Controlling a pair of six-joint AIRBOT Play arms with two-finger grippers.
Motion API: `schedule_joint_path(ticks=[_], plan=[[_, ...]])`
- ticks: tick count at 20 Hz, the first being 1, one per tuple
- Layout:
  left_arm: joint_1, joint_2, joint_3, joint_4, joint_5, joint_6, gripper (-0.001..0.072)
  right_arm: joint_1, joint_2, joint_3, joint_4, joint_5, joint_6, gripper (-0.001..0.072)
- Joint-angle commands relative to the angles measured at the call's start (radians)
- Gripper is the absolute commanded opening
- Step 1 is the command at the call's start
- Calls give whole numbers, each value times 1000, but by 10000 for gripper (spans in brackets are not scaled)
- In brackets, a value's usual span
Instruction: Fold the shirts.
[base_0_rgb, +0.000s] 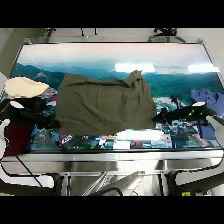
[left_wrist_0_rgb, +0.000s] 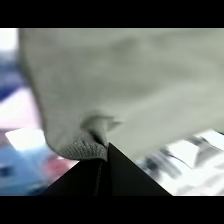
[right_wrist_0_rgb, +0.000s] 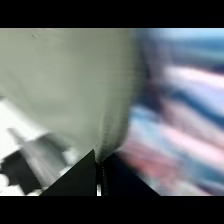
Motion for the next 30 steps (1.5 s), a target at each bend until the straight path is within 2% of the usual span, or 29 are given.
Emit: schedule_joint_path(ticks=[1,6,8,9,11,12,14,16,17,19,21,23,25,27,29,30], plan=[[-2,55,66,-193,-158,-2,11,-35,89,80,170,138,-31,24],[-1,397,289,-777,-202,22,11,-177,307,407,621,167,-76,24],[1,553,440,-1007,-143,70,11,-216,389,570,732,114,-101,24],[15,627,527,-1062,-79,100,12,-245,430,662,743,50,-113,24],[98,745,695,-1002,55,85,11,-313,502,808,727,-95,-135,24],[163,786,761,-952,93,51,11,-348,542,859,695,-181,-135,24],[331,855,842,-819,103,-26,11,-402,613,904,544,-310,-129,24],[395,885,838,-706,89,-74,11,-429,642,904,405,-342,-64,24],[385,887,796,-709,93,-76,11,-429,635,903,352,-338,-24,24],[327,849,704,-674,56,-71,11,-429,571,902,308,-259,32,24],[232,777,597,-634,-26,-69,11,-392,441,892,377,-86,75,23],[88,686,476,-549,-20,-31,11,-220,319,811,327,-50,76,22],[-54,584,372,-390,48,-14,11,-18,236,679,133,-148,66,22],[-169,466,295,-247,204,-10,11,122,142,558,-23,-327,56,22],[-224,317,288,-146,381,-34,11,158,3,536,-55,-438,31,22],[-225,238,315,-131,404,-43,11,154,-64,541,-14,-452,31,22]])
